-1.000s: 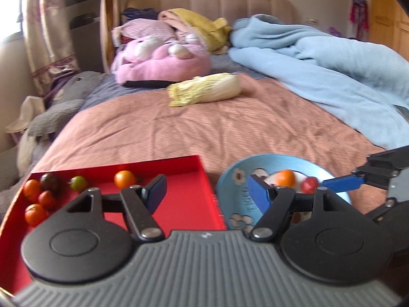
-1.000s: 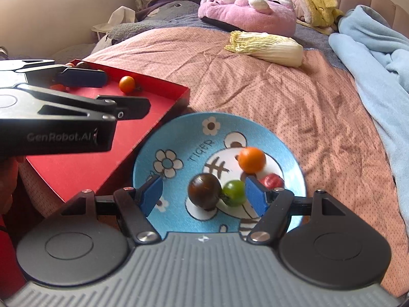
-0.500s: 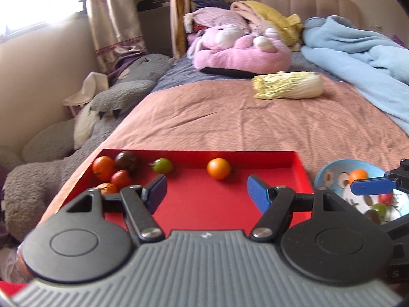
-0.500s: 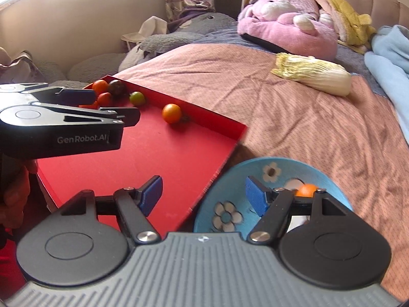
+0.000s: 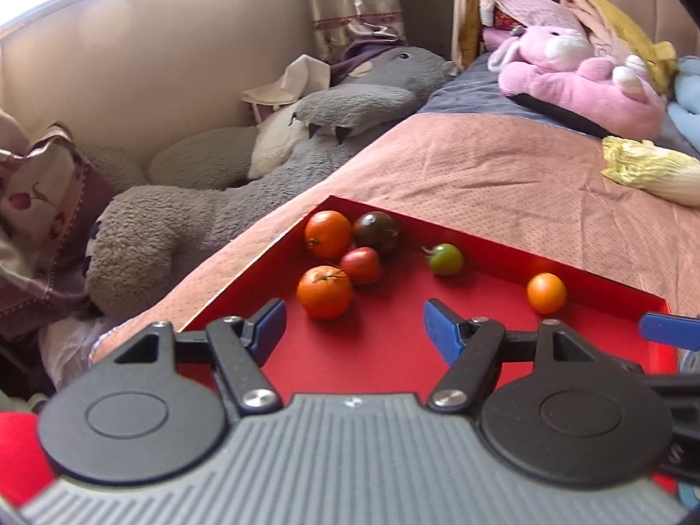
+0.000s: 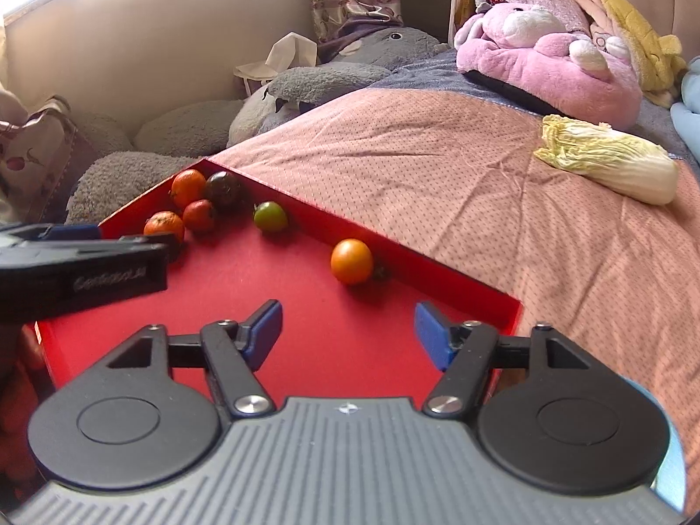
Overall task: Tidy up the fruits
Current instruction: 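Grasp an orange tomato in the red tray with the right gripper, then grasp the large mandarin orange in the tray with the left gripper, then carry the orange tomato onto the blue plate and open the right gripper while the left holds the mandarin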
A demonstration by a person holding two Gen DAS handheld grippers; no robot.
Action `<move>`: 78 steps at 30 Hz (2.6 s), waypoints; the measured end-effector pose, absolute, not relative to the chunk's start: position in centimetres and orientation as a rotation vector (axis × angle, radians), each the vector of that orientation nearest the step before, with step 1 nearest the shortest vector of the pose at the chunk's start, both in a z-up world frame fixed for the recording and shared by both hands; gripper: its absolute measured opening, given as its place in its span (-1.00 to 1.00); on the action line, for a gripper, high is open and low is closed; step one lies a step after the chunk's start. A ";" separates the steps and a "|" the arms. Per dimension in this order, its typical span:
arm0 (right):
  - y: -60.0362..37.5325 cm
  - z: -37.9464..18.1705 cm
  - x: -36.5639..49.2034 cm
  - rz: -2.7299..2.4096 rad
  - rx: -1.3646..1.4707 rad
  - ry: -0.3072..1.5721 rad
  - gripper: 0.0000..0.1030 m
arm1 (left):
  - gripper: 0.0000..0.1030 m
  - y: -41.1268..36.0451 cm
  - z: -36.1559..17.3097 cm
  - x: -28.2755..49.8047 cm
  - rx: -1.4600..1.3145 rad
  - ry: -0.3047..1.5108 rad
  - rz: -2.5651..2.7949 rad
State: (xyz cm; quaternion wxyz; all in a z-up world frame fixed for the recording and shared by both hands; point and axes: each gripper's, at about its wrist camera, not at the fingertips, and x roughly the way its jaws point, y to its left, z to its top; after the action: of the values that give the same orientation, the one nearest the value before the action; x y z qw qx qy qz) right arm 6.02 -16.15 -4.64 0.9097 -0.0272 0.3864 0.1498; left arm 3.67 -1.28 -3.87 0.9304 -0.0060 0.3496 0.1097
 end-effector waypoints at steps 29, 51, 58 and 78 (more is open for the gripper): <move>-15.5 -7.0 8.6 0.324 -0.030 0.874 -0.33 | 0.39 0.1 -6.9 9.8 0.007 0.870 0.363; -16.1 -4.4 3.0 0.329 -0.044 0.854 -0.33 | -0.25 0.2 -7.0 9.9 0.013 0.890 0.271; -16.4 -3.5 1.4 0.330 -0.041 0.834 -0.33 | -0.25 0.2 -6.6 8.6 -0.044 0.895 0.227; -16.7 -3.5 -1.7 0.355 -0.048 0.825 -0.33 | -0.25 -2.7 -5.5 6.0 -0.005 0.812 0.115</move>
State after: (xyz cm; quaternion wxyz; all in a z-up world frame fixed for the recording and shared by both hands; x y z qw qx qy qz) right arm -1.69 -16.72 -3.46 0.9006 -0.0231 0.3986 0.1718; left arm 5.98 -2.69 -5.47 0.9171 -0.0026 0.3948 0.0557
